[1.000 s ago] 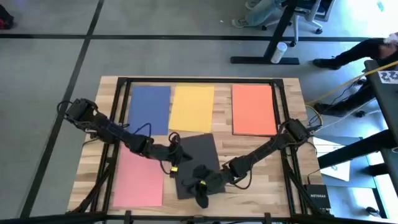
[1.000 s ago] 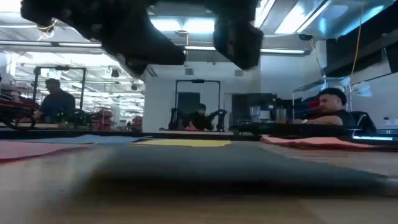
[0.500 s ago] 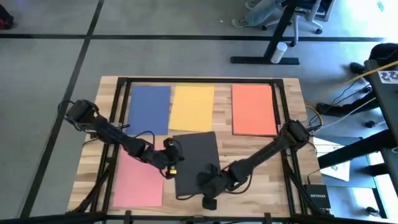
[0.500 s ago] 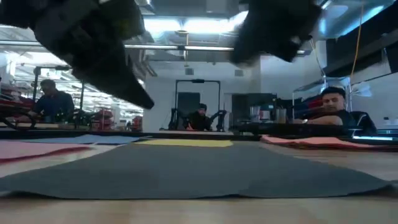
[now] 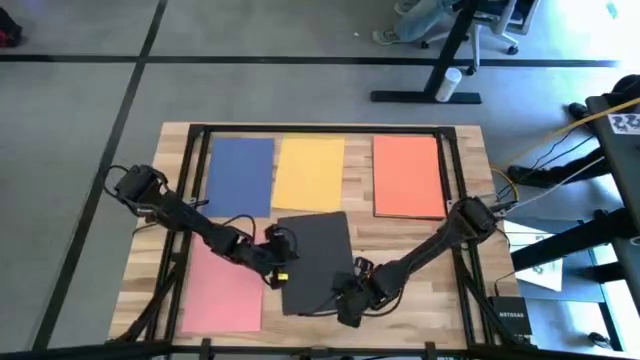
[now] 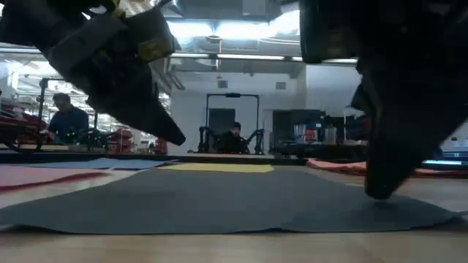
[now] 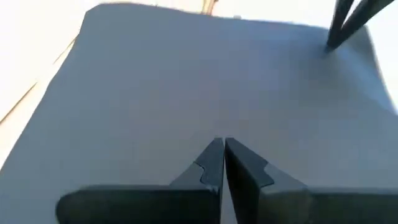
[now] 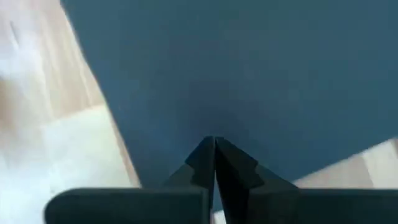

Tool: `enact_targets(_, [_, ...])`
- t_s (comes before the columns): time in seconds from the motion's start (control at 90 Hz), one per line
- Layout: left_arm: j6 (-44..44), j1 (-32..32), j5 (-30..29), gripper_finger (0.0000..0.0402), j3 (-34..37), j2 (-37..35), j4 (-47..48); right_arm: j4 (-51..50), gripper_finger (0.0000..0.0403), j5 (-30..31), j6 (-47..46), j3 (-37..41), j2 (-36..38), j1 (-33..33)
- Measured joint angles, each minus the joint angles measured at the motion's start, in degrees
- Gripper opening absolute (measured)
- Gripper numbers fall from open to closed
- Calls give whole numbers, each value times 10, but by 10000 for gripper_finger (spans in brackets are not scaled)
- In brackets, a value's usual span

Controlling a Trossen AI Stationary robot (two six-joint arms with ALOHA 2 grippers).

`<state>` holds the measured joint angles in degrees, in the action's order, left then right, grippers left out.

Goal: Organize paper
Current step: Move the black paper to the bottom center of the table

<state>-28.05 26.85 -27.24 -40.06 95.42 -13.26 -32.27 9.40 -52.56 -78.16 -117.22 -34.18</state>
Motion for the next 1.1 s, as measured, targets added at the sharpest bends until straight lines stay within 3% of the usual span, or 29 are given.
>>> enact_targets(0.867, [5,6,2,0,-7,0,3,124,0,-84,-12,0,-32,-15])
enact_targets(1.1, [3,6,2,0,-7,0,2,143,0,-70,-3,-5,-31,-23])
